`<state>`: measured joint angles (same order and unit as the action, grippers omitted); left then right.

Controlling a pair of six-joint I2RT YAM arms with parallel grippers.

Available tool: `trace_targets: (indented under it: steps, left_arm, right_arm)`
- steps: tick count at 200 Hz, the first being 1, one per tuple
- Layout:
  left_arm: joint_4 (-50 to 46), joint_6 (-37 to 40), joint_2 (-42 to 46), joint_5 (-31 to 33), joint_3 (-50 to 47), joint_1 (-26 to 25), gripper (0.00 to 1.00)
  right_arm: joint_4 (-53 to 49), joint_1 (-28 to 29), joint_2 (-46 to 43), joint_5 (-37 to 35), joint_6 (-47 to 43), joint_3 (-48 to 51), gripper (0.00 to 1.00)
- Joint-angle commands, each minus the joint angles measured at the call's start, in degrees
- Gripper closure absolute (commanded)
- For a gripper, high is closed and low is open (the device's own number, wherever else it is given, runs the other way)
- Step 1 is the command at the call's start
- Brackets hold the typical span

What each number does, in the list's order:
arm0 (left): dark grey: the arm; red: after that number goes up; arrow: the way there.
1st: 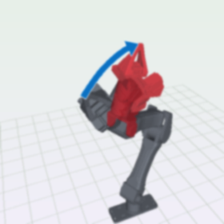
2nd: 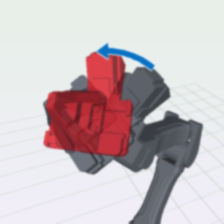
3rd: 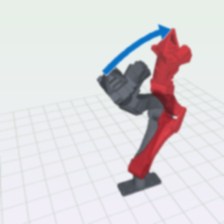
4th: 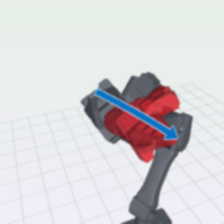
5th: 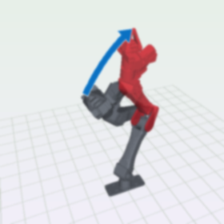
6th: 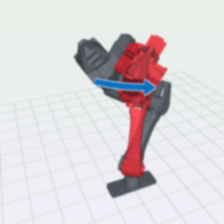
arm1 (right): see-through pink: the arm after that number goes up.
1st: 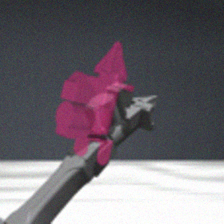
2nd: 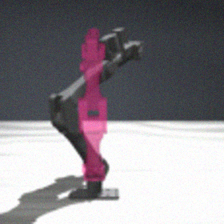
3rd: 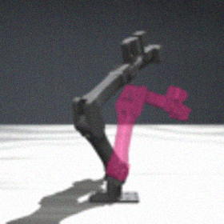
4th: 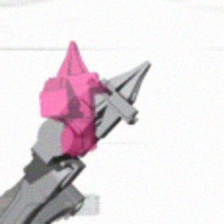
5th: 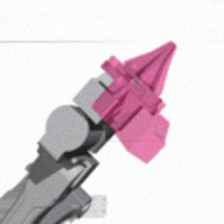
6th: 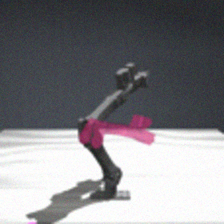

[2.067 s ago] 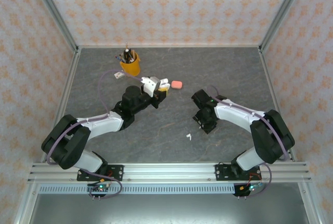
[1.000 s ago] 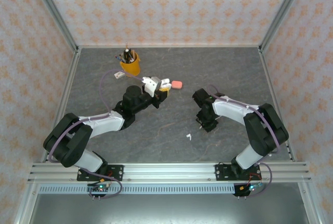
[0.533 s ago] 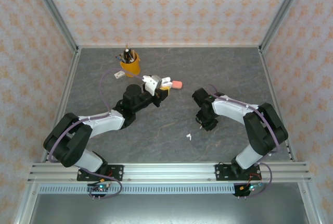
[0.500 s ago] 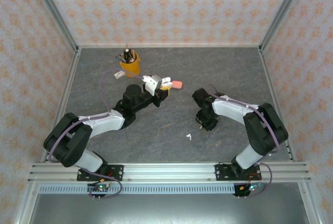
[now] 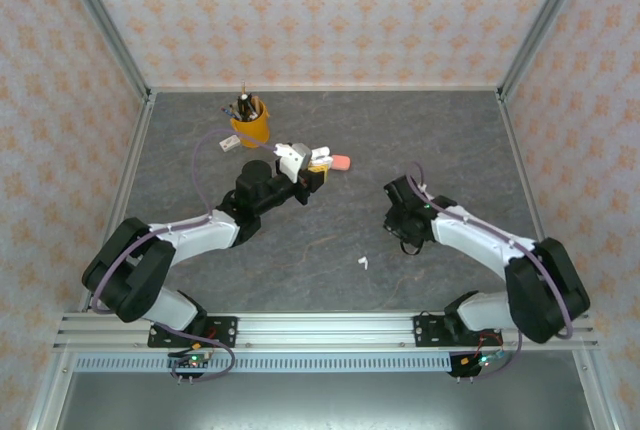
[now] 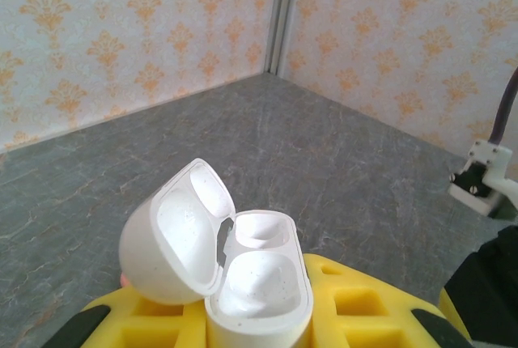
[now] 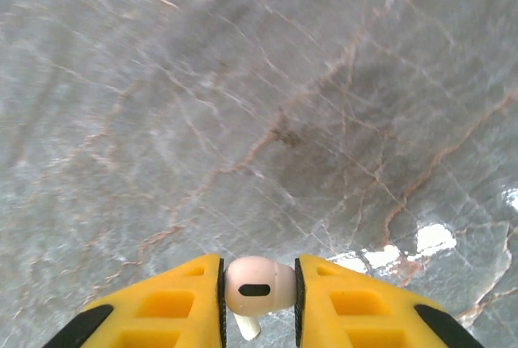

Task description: Insert the wireless bluetooth earbuds into the charging case

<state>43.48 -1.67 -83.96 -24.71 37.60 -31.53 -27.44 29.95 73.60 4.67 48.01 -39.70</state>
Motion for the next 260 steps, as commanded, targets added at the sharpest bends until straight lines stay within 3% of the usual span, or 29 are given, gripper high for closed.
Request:
trace_targets:
  steps: [1, 54, 150, 192, 260]
  left_arm:
    - [0.1, 0.6, 3.1, -1.9, 1.4, -0.5, 1.0]
    - [-2.3, 2.5, 5.5, -5.2, 2.8, -0.6, 1.0]
    - [-13.1, 13.1, 6.1, -8.5, 11.5, -4.2, 1.0]
    - [-10.7, 12.2, 3.6, -7.1, 14.4, -4.9, 1.0]
    - [-2.8, 6.4, -0.5, -5.3, 17.2, -4.9, 1.0]
  right_arm:
    - [3.7, -0.2, -5.3, -4.8, -8.0, 0.7, 0.74]
    - [4.9, -0.2, -13.8, -5.6, -17.8, -7.4, 0.74]
    - [13.7, -0.2, -10.6, 3.5, -24.3, -28.0, 0.73]
    - [21.2, -0.2, -9.8, 9.3, -24.0, -28.1, 0.73]
    - [35.3, -0.2, -11.3, 17.3, -22.7, -20.3, 0.73]
